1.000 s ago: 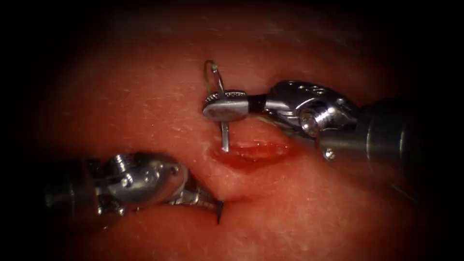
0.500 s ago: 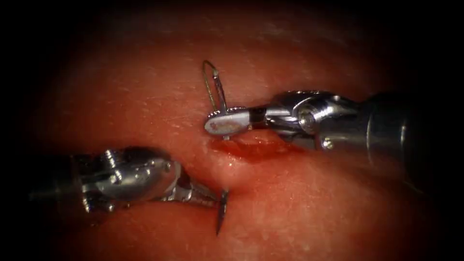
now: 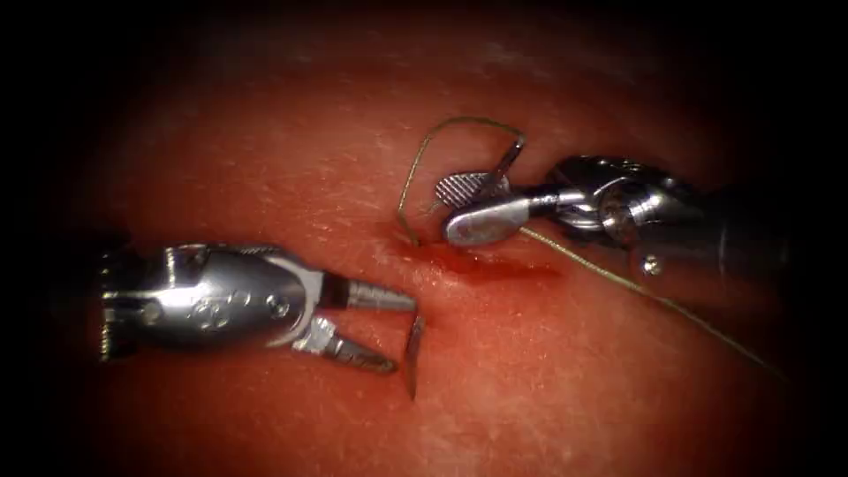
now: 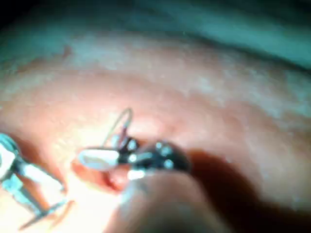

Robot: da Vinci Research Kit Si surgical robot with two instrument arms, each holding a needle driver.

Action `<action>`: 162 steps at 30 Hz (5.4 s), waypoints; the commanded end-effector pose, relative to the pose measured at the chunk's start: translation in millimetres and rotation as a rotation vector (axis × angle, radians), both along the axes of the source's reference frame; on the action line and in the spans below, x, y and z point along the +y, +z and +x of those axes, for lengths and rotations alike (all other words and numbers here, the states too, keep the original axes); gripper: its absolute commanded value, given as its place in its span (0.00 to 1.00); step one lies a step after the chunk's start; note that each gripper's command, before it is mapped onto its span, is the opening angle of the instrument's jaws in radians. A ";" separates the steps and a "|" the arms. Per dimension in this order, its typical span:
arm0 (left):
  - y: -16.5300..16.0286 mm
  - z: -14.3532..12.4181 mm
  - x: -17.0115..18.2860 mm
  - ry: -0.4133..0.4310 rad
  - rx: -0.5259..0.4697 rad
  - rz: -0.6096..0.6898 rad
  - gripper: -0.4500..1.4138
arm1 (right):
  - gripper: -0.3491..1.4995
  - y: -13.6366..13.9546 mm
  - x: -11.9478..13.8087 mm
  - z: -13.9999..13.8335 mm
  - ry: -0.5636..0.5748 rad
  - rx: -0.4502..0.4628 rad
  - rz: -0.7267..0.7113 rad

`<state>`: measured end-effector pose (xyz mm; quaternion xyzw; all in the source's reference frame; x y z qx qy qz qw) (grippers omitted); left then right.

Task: Wound Closure

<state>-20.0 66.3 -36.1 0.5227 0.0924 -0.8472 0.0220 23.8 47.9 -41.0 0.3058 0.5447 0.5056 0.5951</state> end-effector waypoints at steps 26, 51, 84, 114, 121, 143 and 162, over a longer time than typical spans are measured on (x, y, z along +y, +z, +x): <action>1.0 -3.4 -1.7 0.076 -0.036 0.044 0.05 | 0.89 1.0 -0.3 2.8 -0.018 -0.010 -0.041; -5.7 -4.1 -1.1 -0.052 -0.038 0.197 0.05 | 0.98 0.4 1.4 -1.6 -0.176 -0.210 -0.212; -18.9 1.9 3.8 -0.032 -0.334 0.561 0.05 | 0.86 -9.5 -1.9 0.7 -0.238 -0.120 -0.255; -20.4 4.7 8.3 -0.147 -0.309 0.228 0.05 | 0.84 2.3 -8.3 4.3 -0.345 -0.268 -0.310; -20.6 4.8 8.4 -0.144 -0.312 0.232 0.05 | 0.84 0.6 -8.1 4.5 -0.345 -0.262 -0.298; -22.9 5.8 9.6 -0.157 -0.337 0.236 0.05 | 0.86 -4.7 -4.7 4.4 -0.267 -0.244 -0.338; -23.3 5.6 9.4 -0.161 -0.335 0.237 0.05 | 0.82 -5.4 -5.5 6.2 -0.265 -0.225 -0.415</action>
